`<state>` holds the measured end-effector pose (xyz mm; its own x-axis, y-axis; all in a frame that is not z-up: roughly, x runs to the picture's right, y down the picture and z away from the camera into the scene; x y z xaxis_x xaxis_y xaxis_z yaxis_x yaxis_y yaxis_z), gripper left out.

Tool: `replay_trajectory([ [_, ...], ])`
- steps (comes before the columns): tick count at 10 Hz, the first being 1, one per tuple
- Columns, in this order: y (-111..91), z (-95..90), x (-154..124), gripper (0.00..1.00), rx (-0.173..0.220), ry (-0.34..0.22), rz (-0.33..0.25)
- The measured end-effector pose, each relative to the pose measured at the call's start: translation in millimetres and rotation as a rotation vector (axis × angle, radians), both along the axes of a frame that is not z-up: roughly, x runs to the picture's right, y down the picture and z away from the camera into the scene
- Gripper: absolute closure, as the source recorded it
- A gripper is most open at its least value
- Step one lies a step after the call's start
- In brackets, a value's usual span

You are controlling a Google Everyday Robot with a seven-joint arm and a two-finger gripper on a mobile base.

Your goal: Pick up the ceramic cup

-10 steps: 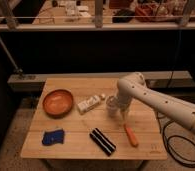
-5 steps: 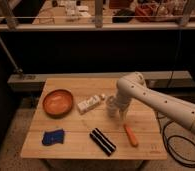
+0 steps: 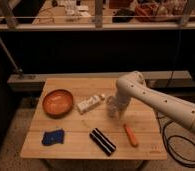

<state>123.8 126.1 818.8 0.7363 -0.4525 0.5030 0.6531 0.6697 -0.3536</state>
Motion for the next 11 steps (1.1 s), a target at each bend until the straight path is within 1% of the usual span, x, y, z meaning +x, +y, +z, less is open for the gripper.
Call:
replay_trajectory([
  [2, -0.7, -2.8, -0.8, 0.76, -0.003, -0.006, -0.002],
  [3, -1.6, -5.2, -1.2, 0.82, -0.002, -0.012, -0.002],
  [4, -4.8, -8.9, -2.4, 0.83, -0.001, -0.020, -0.003],
  [5, -7.1, -13.9, -2.0, 0.89, -0.007, -0.024, -0.006],
  [6, -14.6, -21.1, -2.1, 0.95, -0.005, -0.028, -0.005],
  [8, -27.0, -34.1, -2.2, 0.96, -0.003, -0.030, -0.006],
  [11, -31.6, -42.5, -4.4, 0.96, -0.005, -0.039, -0.008],
])
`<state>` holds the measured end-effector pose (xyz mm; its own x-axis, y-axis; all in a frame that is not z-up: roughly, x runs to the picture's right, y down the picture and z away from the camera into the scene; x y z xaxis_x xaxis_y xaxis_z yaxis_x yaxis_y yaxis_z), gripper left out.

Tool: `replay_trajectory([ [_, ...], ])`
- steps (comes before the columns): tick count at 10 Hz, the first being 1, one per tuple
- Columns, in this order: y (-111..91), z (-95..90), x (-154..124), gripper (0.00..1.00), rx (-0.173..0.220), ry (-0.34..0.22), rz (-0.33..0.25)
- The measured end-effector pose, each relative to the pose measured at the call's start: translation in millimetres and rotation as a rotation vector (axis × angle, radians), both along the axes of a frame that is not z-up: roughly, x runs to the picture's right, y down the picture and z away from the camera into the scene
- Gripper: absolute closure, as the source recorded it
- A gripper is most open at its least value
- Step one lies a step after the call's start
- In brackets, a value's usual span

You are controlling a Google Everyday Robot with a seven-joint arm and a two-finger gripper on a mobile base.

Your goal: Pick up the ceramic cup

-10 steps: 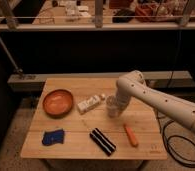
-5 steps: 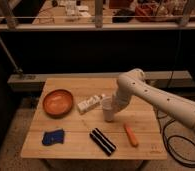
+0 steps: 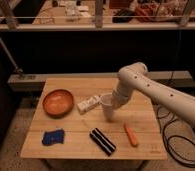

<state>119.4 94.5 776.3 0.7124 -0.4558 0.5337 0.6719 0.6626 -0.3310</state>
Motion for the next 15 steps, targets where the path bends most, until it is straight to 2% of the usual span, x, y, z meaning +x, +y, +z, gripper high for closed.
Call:
replay_trajectory([
  [7, -12.0, -15.6, -1.9, 0.96, -0.001, -0.012, -0.006],
  [15, -16.3, -22.0, -5.0, 0.96, 0.002, -0.021, -0.009],
])
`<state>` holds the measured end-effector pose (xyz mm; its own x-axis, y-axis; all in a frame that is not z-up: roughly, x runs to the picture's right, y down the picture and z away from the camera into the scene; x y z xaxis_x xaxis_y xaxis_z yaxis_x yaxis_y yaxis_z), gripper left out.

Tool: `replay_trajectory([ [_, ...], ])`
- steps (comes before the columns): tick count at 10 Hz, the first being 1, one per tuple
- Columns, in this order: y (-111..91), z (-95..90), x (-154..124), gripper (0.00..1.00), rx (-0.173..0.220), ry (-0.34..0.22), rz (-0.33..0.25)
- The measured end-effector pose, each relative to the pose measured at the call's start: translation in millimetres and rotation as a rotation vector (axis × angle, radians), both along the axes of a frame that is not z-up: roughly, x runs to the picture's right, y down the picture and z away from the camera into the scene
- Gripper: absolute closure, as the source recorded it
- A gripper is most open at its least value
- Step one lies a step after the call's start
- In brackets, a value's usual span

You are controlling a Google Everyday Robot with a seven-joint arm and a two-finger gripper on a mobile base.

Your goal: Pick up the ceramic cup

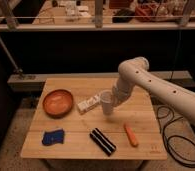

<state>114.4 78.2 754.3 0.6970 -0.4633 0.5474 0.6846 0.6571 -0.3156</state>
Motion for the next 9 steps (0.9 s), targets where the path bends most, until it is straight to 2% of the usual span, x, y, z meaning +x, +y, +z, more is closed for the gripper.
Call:
replay_trajectory([
  [9, -4.4, -4.4, -0.4, 0.96, 0.006, -0.007, 0.000],
])
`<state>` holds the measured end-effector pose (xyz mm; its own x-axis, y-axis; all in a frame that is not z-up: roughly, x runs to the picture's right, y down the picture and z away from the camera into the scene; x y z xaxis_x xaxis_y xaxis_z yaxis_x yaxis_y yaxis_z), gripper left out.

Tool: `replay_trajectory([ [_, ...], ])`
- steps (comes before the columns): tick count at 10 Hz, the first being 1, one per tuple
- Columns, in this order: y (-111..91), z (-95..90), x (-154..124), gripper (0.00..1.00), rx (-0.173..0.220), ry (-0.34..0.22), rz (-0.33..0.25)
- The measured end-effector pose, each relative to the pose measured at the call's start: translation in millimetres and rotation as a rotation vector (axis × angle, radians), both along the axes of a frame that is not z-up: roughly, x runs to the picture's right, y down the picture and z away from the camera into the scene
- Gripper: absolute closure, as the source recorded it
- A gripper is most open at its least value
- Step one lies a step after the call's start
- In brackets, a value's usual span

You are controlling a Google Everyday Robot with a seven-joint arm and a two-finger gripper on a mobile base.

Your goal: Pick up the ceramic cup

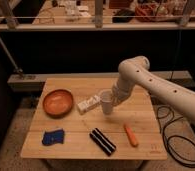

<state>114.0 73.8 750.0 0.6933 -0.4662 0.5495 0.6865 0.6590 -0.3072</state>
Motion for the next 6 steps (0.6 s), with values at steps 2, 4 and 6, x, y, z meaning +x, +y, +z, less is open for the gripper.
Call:
replay_trajectory([
  [2, -0.9, -0.7, 0.0, 0.96, 0.001, -0.001, 0.000],
  [4, -1.4, -0.7, 0.0, 0.96, 0.002, -0.003, 0.000],
  [6, -2.4, -1.1, 0.6, 0.96, 0.003, -0.005, 0.001],
])
